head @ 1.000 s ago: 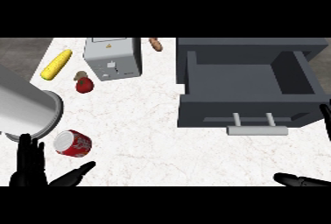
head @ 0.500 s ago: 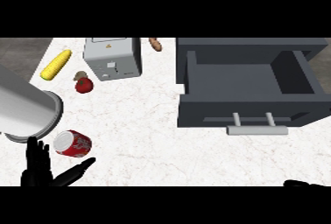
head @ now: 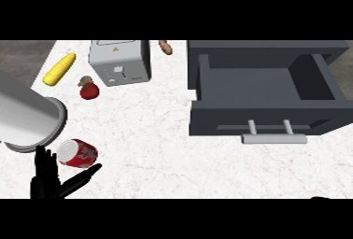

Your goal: Pick up the can, place it into the drawer and close the drawer

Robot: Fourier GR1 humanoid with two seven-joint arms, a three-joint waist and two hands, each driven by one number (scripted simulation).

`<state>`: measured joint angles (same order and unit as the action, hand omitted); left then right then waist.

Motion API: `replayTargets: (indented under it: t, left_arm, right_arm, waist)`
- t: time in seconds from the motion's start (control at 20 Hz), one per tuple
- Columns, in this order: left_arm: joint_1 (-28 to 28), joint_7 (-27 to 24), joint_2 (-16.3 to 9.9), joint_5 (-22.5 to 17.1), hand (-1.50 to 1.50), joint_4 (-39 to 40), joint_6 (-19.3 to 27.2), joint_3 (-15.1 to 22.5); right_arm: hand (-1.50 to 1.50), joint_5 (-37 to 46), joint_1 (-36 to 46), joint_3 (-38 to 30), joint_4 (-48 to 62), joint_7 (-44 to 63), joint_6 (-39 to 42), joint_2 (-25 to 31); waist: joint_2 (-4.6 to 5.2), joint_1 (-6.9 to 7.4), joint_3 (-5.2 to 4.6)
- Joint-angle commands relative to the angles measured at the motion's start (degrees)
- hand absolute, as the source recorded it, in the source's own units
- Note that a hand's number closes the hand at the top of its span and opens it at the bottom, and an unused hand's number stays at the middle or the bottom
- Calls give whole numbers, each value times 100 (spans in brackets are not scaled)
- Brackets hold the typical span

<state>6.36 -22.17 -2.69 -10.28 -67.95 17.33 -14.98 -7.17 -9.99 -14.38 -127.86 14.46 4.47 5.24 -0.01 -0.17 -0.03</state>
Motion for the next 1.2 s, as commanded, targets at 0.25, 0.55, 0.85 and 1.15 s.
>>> replayTargets:
  t: [0.25,0.55,0.85,1.15]
  left_arm:
    - [-581,-771,-232,-305,-150,1525,-370,-356]
    - [-1065,-840,-430,-349,-150,1902,-399,-367]
    - [-1384,-837,-700,-324,-150,2297,-860,-211]
    - [-2185,-1301,-763,-476,150,3360,-1306,-345]
  right_arm:
    - [-150,153,-108,13,-28,-122,157,-216]
    - [-150,384,520,24,401,40,16,-32]
    - [-150,246,191,-98,157,-127,137,-197]
    - [-150,-10,326,-278,-42,230,163,-12]
  waist:
    - [0,0,2]
    - [3,14,2]
    - [0,7,4]
    - [4,-23,1]
